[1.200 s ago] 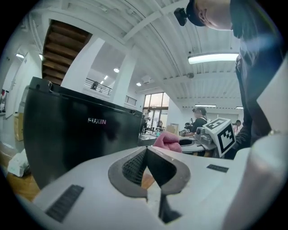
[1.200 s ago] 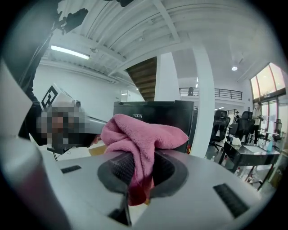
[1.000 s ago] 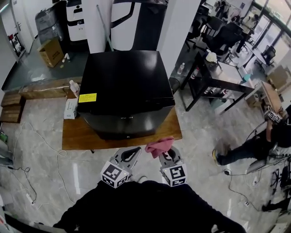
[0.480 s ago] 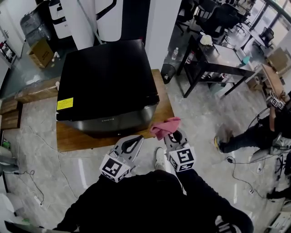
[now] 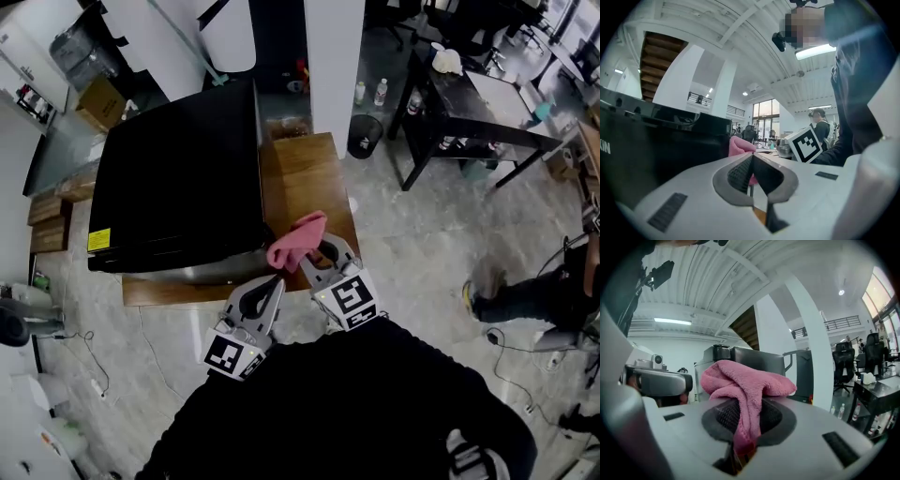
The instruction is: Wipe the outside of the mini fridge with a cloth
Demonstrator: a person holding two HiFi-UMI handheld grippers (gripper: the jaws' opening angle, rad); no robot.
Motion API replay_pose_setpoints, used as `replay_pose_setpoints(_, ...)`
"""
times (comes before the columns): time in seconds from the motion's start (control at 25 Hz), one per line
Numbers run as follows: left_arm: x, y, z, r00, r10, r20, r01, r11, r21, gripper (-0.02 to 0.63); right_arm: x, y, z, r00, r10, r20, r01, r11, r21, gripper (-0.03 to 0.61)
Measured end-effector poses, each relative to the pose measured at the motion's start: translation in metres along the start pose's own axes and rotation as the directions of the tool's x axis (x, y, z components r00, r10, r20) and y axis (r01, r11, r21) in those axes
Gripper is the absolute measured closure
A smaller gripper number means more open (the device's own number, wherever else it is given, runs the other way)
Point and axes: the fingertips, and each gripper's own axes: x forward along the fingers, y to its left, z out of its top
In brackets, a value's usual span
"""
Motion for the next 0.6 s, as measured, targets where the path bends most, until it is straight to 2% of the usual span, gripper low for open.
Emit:
replay_pose_setpoints(0.24, 0.032, 0.001, -0.004, 0.988, 0.152, -0.017, -0.152, 0.988, -0.011, 0.608, 0.031, -0.008, 0.006, 0.991, 0.13, 0.031, -0.13, 0.992, -0.01, 0.516)
replay_pose_setpoints(0.36, 0.044, 0.005, -0.008, 0.978, 0.204, -0.045, -0.205, 0.979, -0.016, 0.608, 0.044, -0.014, 0.008, 0.986, 0.162, 0.049, -0.161, 0.987, -0.008, 0.518)
replay_pose_setpoints(0.6, 0.061, 0.009, -0.018, 0.955, 0.294, -0.038, -0.295, 0.955, -0.03, 0.609, 0.063, -0.029, 0.003, 0.979, 0.194, 0.064, -0.195, 0.981, 0.01, 0.518)
